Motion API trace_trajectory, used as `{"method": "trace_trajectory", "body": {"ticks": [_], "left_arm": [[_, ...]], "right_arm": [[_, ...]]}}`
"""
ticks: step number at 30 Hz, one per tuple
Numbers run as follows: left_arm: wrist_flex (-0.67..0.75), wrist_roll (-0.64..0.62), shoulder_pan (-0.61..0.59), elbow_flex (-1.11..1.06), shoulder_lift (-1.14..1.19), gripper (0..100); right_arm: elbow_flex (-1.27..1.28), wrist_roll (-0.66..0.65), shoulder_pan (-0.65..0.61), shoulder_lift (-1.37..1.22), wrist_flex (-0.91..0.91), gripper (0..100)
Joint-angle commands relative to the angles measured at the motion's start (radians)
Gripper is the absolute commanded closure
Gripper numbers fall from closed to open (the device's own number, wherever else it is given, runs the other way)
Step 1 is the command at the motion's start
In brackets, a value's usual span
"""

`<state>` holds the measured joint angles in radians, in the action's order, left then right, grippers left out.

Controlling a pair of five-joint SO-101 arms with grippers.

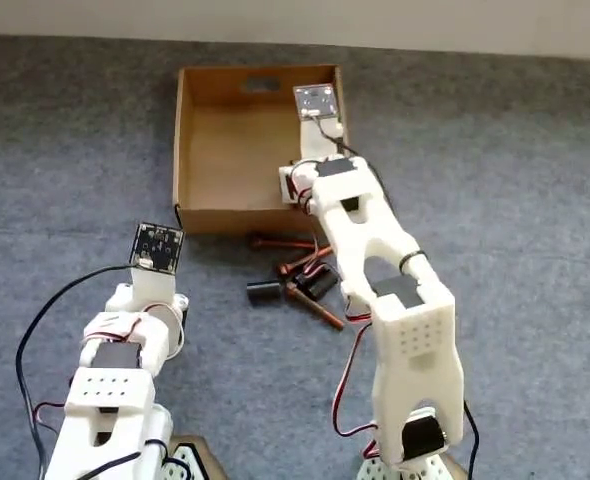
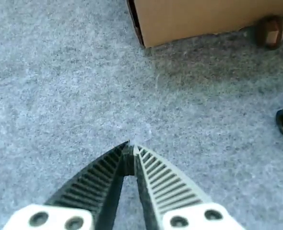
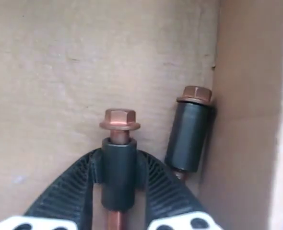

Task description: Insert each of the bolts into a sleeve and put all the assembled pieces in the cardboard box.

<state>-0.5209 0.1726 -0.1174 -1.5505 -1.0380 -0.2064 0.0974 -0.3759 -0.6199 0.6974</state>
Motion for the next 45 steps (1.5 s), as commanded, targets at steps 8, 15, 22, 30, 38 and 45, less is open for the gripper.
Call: {"method": "trace_trajectory", "body": {"ticks": [8, 15, 22, 30, 38, 45], "left_arm": [[0.017, 0.006, 0.015, 0.002, -0.016, 99], [0.017, 0.008, 0.015, 0.002, -0.016, 99], [0.018, 0.008, 0.015, 0.002, -0.016, 99], [0.02, 0.009, 0.015, 0.002, -0.016, 99], [0.02, 0.009, 0.015, 0.001, -0.016, 99], [0.02, 0.009, 0.015, 0.001, -0.016, 99]], "right_arm": [[-0.088, 0.014, -0.005, 0.016, 0.007, 86.1], [-0.088, 0.014, -0.004, 0.018, 0.007, 83.2], [-0.081, 0.011, -0.004, 0.151, 0.041, 85.5], [-0.079, 0.008, -0.004, 0.461, 0.343, 98.5], [-0.077, 0.008, -0.01, 0.601, 0.555, 91.7], [-0.076, 0.006, -0.012, 0.674, 0.717, 91.6]]}}
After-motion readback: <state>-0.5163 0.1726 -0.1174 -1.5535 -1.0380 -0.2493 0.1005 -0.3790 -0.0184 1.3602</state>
